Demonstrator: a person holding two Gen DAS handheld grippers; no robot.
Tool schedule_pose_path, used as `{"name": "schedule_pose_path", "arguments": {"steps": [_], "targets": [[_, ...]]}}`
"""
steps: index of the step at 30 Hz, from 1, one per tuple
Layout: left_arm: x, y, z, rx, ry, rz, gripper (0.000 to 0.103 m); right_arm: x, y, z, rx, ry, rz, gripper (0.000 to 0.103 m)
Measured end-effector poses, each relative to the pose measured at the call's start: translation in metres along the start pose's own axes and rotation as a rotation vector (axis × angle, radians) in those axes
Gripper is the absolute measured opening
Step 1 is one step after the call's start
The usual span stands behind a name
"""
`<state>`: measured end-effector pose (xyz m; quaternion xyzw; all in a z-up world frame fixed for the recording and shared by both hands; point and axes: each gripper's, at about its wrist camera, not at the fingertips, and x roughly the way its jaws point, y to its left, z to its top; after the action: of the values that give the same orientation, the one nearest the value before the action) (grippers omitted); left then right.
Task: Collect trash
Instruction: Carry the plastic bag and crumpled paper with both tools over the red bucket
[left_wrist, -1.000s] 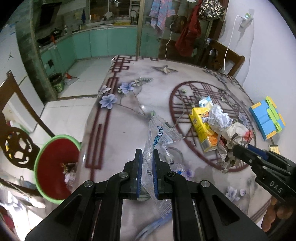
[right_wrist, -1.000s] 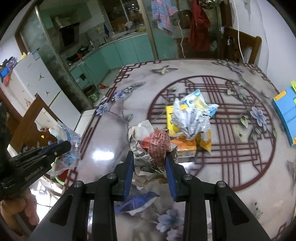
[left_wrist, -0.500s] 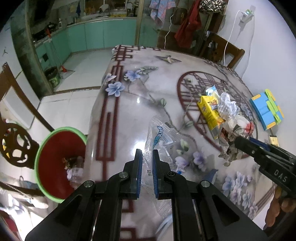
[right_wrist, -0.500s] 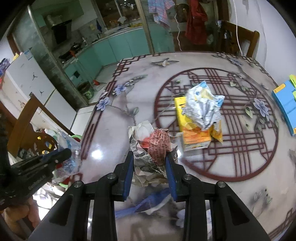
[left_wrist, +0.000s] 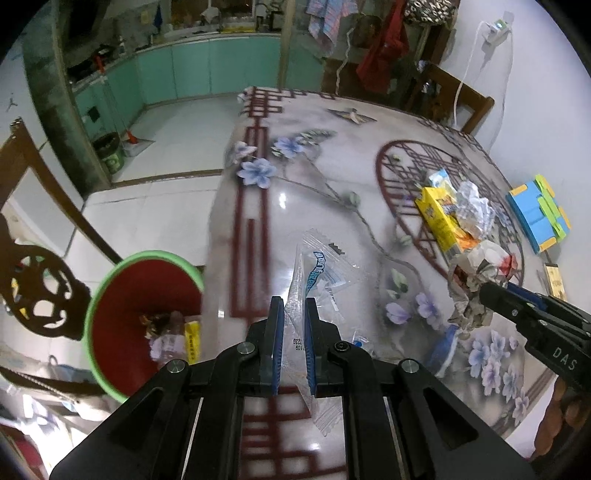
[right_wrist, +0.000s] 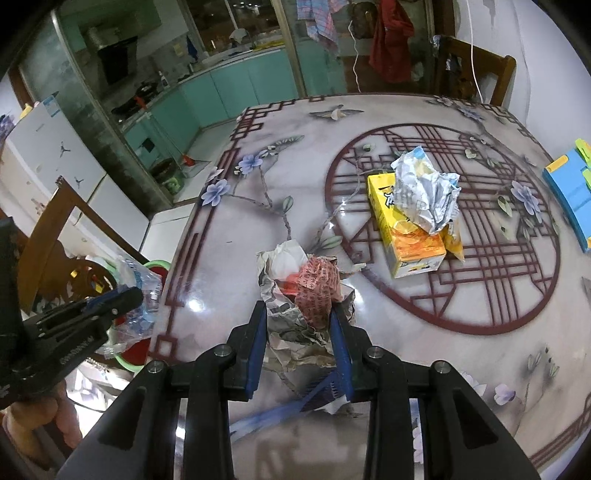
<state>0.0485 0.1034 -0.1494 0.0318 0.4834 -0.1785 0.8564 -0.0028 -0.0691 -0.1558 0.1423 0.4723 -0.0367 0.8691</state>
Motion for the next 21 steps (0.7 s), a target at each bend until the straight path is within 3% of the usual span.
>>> {"name": "schedule_pose_path", "arguments": {"steps": [21], "targets": [[-0.012, 0.134, -0.015, -0.165, -0.017, 0.134, 0.01, 0.032, 0.12, 0.013, -0.174, 0.016, 0.077, 0.03]]}}
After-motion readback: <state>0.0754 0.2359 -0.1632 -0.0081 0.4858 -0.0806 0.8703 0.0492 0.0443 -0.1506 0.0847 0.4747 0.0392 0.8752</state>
